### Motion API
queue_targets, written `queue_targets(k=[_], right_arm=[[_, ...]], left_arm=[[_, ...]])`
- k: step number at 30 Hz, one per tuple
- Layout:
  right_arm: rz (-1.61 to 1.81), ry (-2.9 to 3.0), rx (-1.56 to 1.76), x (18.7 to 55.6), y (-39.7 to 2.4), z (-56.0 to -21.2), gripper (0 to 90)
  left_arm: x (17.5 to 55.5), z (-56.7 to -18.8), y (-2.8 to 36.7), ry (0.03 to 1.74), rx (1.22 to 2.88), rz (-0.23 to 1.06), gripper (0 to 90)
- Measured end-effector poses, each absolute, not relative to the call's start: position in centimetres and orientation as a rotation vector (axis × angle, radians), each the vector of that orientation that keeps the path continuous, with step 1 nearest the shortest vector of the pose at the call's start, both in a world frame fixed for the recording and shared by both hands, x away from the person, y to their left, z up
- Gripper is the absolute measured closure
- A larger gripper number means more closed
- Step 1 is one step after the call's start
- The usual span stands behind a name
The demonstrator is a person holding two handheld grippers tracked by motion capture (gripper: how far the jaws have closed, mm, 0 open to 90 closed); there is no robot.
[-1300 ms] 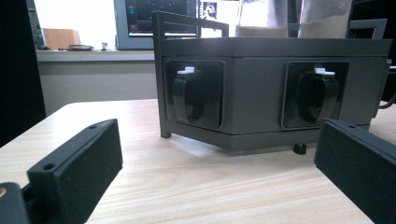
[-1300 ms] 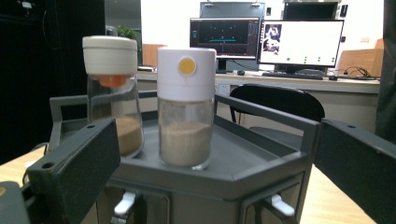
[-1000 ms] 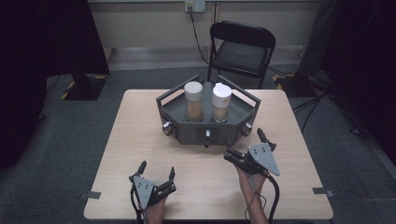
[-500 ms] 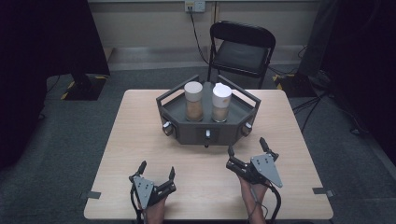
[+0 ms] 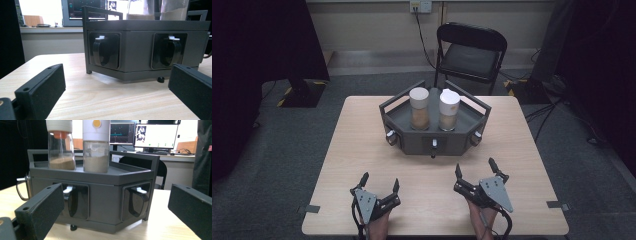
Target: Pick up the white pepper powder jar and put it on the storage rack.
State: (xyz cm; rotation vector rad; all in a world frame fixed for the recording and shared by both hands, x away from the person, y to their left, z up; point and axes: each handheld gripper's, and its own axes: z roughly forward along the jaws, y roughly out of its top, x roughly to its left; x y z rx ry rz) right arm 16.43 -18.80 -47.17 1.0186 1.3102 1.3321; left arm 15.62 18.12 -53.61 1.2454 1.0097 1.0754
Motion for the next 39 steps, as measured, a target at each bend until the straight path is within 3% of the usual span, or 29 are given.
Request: queue_targets(k=[39], right_arm=[[1.290, 1.344, 1.073, 15.4, -19.1, -51.4, 0.0]], left_arm=[[15.6, -53.6, 18.1, 1.010, 1.246, 1.075, 0.4]])
